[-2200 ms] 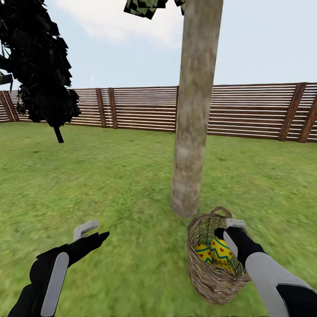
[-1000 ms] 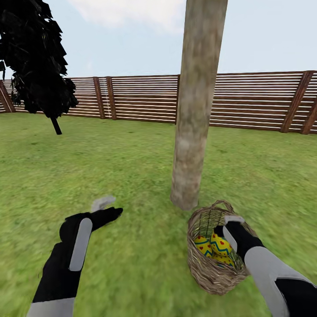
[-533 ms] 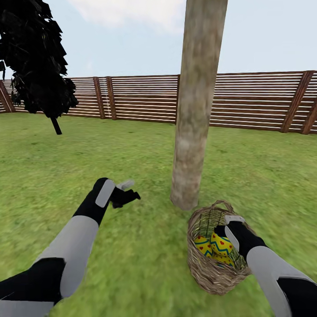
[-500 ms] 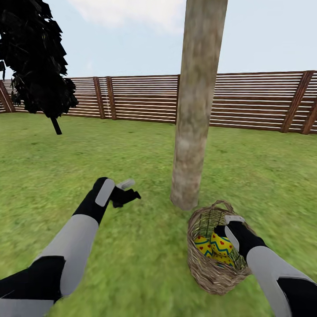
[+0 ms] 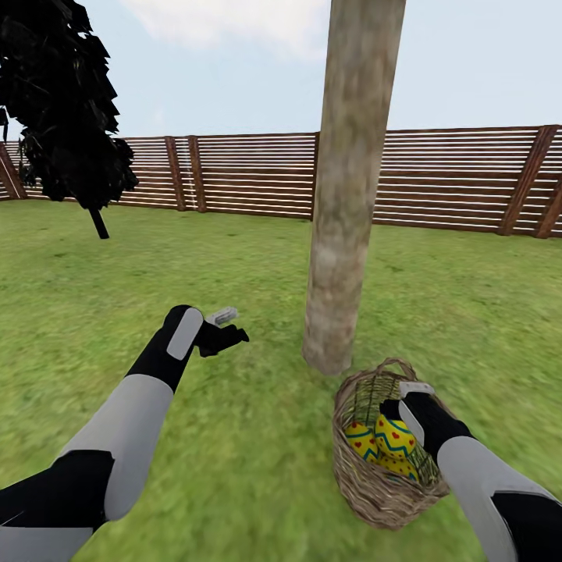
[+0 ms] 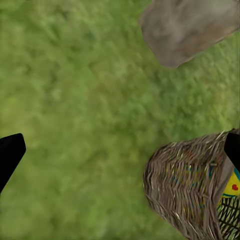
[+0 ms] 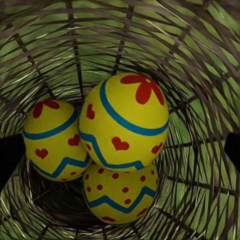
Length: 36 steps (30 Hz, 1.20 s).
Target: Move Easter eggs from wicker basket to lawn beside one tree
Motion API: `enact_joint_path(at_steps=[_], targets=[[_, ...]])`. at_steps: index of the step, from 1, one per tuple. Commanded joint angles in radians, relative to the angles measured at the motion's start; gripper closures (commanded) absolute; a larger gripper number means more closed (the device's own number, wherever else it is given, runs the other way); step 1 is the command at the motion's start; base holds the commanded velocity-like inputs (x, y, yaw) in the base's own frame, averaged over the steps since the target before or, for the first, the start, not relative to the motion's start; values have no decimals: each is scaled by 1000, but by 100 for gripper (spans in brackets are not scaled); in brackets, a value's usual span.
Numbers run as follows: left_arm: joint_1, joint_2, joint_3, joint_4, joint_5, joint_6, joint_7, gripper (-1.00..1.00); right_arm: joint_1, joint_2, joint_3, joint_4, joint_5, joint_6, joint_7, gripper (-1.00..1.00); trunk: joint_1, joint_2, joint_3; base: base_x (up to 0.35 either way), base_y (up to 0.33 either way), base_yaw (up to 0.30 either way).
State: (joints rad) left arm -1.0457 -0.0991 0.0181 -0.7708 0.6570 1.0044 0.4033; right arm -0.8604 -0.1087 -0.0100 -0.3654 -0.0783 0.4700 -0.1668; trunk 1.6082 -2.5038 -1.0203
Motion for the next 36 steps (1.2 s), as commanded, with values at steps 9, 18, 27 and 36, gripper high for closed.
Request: enact_joint_path(at_steps=[9,18,27,36], targets=[[-1,-1,2,-1,10,2,9,-100,0,-2,0,-1,-8,3,-5,-100,0,0,-1,62,0,0],[-1,-1,3,-2,12,-37,9,-100,0,-1,-1,-1,-8,-34,-7,-100,2,-1,-16,5,0,0],[-1,-1,3,-2,10,-44,8,-100,0,-2,0,-1,-7,-36,-7,-100,6,-3,-51,0,0,0],[-1,-1,3,-1,10,-44,7,-100,0,-2,0,-3,-6,-37,-7,-100,10,-6,-86,0,0,0]])
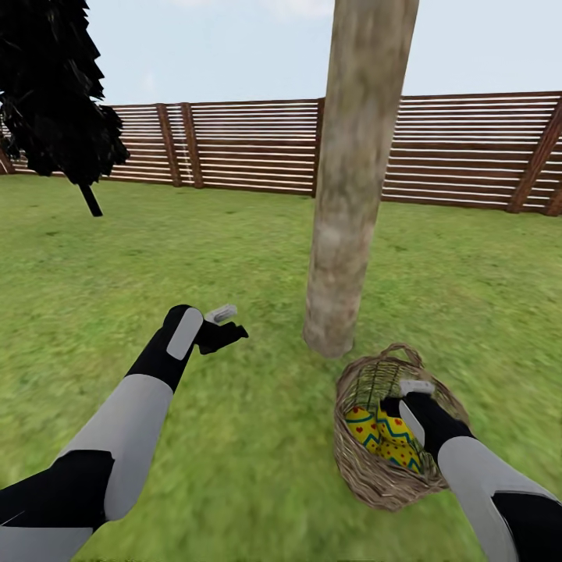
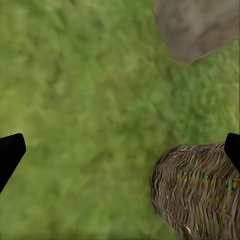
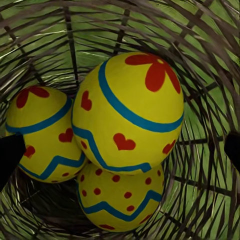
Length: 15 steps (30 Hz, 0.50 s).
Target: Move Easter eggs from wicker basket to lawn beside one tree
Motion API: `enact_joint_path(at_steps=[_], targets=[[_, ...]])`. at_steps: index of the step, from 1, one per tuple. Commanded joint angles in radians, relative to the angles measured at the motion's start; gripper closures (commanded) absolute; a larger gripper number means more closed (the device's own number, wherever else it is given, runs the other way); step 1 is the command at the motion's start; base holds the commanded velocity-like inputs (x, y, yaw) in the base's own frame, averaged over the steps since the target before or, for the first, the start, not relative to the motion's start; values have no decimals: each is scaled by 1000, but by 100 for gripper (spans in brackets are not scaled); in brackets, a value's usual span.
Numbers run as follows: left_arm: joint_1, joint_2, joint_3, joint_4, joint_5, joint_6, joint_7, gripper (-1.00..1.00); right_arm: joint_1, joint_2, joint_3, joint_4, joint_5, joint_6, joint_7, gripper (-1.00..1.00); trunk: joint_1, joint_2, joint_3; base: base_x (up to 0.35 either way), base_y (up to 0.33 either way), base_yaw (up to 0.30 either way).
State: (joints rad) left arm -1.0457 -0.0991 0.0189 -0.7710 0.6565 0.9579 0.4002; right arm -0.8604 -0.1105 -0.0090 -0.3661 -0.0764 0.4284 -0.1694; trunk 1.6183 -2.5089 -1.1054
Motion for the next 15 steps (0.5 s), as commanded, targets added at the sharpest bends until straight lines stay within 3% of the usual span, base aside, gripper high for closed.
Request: enact_joint_path(at_steps=[1,6,15], targets=[[-1,-1,2,-1,11,2,10,-100,0,0,0,-2,-8,4,-5,-100,0,-1,-5,0,0,0],[-1,-1,3,-1,11,2,11,-100,0,0,0,-2,-8,-11,-5,-100,2,-2,-24,0,0,0],[-1,3,3,-1,11,2,12,-100,0,0,1,-3,1,-50,-5,-100,2,-2,-24,0,0,0]])
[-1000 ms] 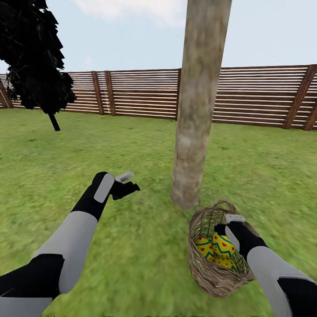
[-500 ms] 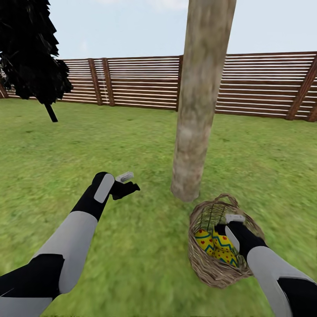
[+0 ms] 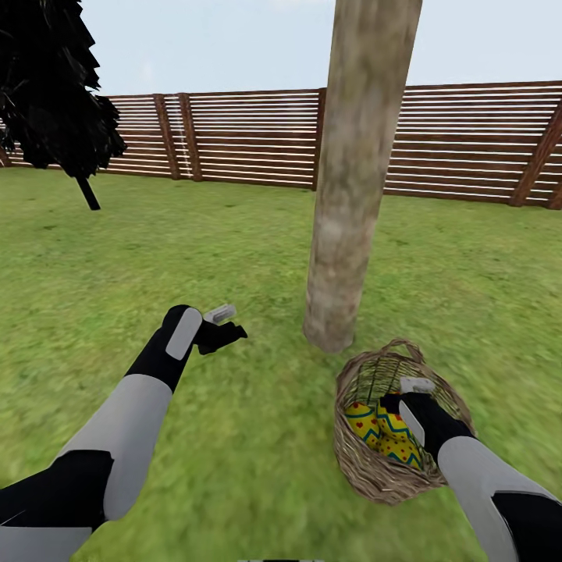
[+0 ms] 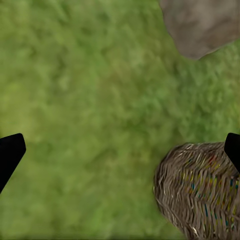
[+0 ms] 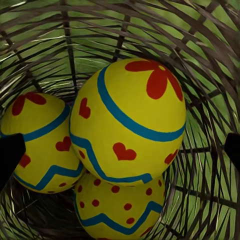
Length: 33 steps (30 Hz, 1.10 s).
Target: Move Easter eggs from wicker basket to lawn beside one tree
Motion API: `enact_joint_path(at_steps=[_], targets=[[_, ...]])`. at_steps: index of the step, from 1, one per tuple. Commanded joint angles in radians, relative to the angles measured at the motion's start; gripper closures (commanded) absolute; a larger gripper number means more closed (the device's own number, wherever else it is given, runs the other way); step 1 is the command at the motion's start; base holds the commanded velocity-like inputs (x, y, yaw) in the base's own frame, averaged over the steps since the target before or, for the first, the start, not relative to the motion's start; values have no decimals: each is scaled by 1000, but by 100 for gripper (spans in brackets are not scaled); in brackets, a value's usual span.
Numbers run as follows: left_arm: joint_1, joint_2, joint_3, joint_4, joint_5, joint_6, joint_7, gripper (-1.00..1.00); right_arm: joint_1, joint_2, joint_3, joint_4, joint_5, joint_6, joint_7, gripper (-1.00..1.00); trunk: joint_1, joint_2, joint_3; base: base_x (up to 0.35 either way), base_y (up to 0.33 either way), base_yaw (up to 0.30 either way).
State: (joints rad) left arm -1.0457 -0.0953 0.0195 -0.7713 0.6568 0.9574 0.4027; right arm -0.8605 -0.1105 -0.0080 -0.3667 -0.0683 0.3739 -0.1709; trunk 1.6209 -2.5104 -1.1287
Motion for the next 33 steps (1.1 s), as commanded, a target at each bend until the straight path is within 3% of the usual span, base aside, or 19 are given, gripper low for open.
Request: enact_joint_path(at_steps=[1,8,13,20,25,33], targets=[[0,1,2,-1,10,3,9,-100,0,0,-1,-2,-7,2,-5,-100,0,0,-1,0,0,0],[0,2,2,-1,11,3,9,-100,-1,-1,-5,-7,-7,17,-18,-100,0,0,-1,0,0,0],[0,-2,0,-2,13,3,10,-100,-86,-1,-6,-4,-10,132,-49,-100,0,0,-1,0,0,0],[0,-1,0,-15,12,4,11,-100,-156,-1,-8,1,-15,229,-53,-100,0,0,-1,0,0,0],[0,0,0,-17,12,4,11,-100,-169,-1,-10,3,-19,254,-53,-100,0,0,-1,0,0,0],[0,0,0,-17,12,5,10,-100,-170,-10,-12,2,-21,261,-53,-100,3,-2,-28,0,0,0]])
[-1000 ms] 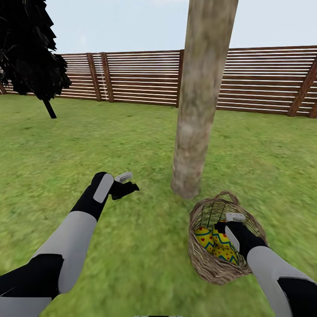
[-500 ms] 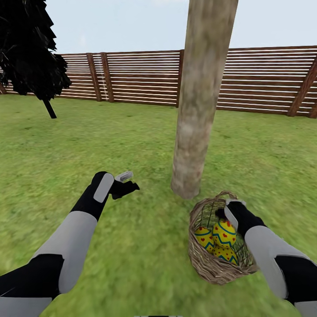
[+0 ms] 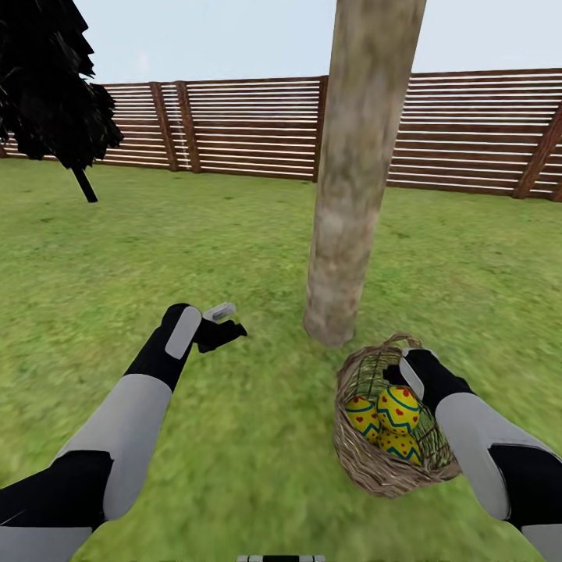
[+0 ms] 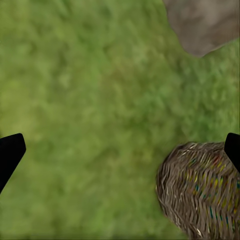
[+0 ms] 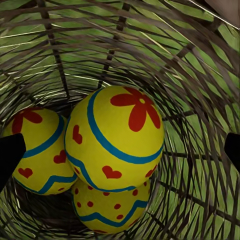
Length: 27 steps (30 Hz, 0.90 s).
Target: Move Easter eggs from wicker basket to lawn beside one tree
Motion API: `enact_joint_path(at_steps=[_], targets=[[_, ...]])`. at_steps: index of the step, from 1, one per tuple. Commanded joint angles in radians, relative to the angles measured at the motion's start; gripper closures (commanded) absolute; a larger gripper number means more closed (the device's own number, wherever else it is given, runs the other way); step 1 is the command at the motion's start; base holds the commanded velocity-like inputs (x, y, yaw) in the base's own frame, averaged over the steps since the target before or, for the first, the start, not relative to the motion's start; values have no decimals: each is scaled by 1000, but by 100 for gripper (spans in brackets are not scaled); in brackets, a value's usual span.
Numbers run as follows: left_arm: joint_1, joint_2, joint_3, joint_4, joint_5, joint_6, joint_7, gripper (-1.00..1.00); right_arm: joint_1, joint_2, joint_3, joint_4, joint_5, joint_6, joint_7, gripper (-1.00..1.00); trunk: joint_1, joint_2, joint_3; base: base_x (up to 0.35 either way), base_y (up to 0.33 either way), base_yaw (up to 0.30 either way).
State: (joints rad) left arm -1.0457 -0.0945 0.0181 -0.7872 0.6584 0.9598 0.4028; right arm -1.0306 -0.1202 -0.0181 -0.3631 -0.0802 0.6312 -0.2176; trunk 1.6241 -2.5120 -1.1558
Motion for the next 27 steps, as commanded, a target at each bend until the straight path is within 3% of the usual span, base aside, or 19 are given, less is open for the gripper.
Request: enact_joint_path(at_steps=[1,21,27], targets=[[0,-1,2,-1,10,2,10,-100,0,0,-2,-1,-9,3,-6,-100,0,0,-1,0,0,0],[0,0,2,0,10,2,10,-100,0,2,-12,-3,-12,-11,0,-100,8,-5,-70,0,0,0],[0,-2,2,2,12,2,10,-100,0,2,-14,-6,-11,-15,0,-100,8,-5,-70,0,0,0]])
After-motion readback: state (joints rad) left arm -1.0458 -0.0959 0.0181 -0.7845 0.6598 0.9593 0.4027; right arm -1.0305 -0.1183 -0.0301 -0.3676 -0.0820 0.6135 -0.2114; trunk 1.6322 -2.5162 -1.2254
